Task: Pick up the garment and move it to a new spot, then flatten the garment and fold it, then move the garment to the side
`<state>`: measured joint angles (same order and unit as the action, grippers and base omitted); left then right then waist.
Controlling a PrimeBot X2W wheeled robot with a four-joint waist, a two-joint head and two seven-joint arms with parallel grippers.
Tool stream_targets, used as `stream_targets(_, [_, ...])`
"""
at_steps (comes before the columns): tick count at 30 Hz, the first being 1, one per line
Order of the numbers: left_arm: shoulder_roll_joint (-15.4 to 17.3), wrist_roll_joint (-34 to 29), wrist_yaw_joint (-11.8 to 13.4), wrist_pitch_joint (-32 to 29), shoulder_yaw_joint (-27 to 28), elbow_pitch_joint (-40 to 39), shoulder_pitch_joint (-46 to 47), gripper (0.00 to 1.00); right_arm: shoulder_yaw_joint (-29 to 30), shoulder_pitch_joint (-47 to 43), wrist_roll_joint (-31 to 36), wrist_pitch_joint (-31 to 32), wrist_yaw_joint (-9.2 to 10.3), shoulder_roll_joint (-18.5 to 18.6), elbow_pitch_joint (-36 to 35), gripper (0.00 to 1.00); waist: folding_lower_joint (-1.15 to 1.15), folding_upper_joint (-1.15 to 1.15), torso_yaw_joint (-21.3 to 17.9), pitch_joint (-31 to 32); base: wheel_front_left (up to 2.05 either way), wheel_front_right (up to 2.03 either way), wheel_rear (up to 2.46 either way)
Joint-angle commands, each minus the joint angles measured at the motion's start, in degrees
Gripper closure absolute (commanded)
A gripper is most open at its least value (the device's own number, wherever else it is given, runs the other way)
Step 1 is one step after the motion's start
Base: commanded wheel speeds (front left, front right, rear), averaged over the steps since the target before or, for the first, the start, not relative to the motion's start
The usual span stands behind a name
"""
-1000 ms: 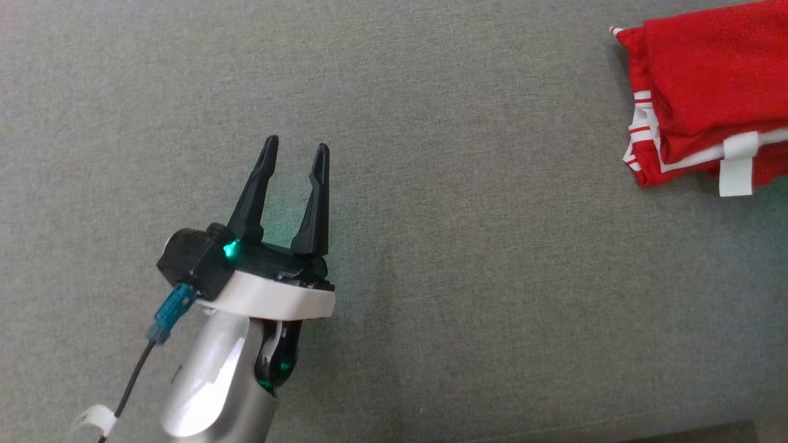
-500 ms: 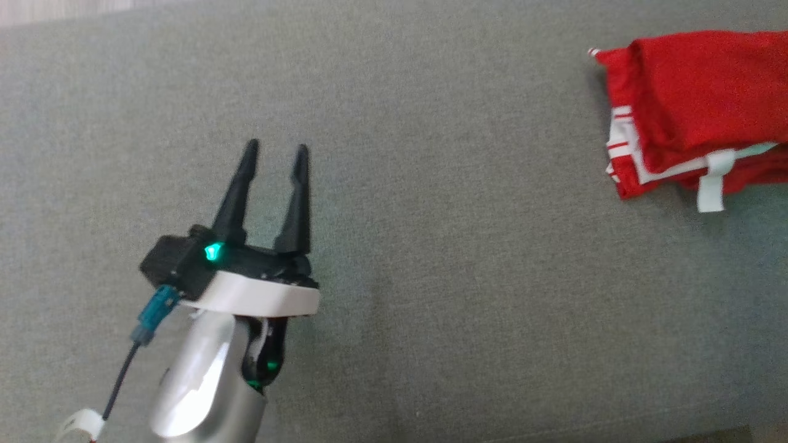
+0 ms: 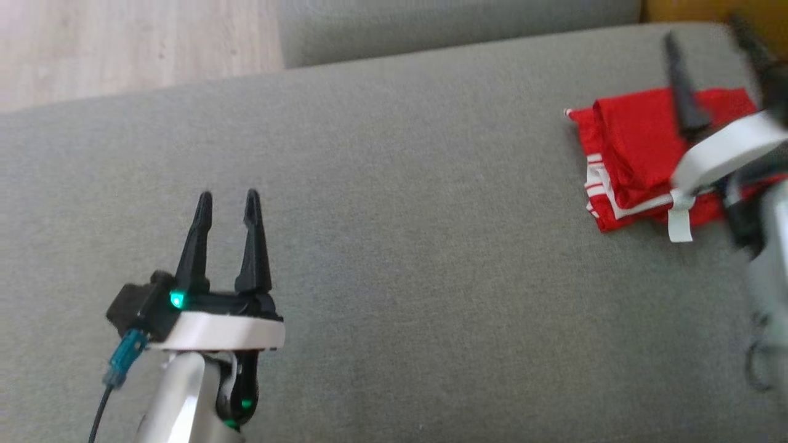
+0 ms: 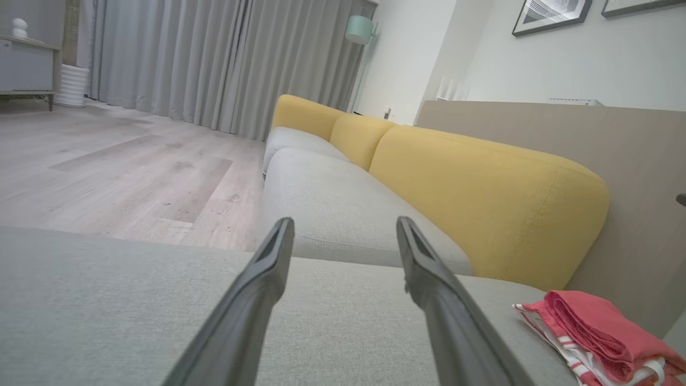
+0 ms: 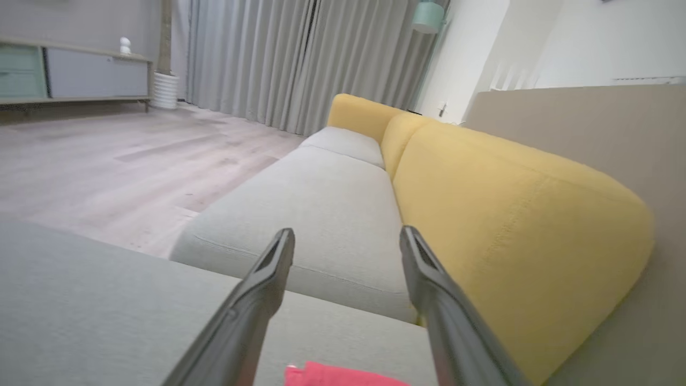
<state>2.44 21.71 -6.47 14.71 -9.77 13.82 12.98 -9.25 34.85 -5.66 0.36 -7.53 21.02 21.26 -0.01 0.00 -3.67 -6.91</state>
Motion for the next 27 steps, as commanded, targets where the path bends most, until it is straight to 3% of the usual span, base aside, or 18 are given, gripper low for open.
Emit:
stream_targets(1, [0.43,0.56,0.38,0.29,2.26,-1.36,0.44,0.0,-0.81,-1.77,-0.87,-0.58,0.04,-1.73,-2.96,0.0,0.01,0.0,1.06,1.72,0.0,0.0,0.0])
stream_targets(12, [0.58,-0.61,-0.34,0.29,2.82,1.06,-4.32,0.0,5.87,-13.59,-4.74,-6.31,0.04,-16.46,-4.86,0.0,0.01,0.0,3.17,5.47,0.0,0.0,0.0])
stream_targets(18, [0.5,-0.3,-0.51,0.29,3.48,1.59,-6.08,0.0,6.12,-18.62,-6.32,-9.77,0.04,-18.04,-2.84,0.0,0.01,0.0,3.82,6.87,0.0,0.0,0.0])
stream_targets(27, [0.45,1.12,-0.59,0.29,3.91,1.94,-7.17,0.0,1.41,-22.97,-10.29,-14.14,0.04,-18.13,1.62,0.0,0.01,0.0,4.3,7.14,0.0,0.0,0.0])
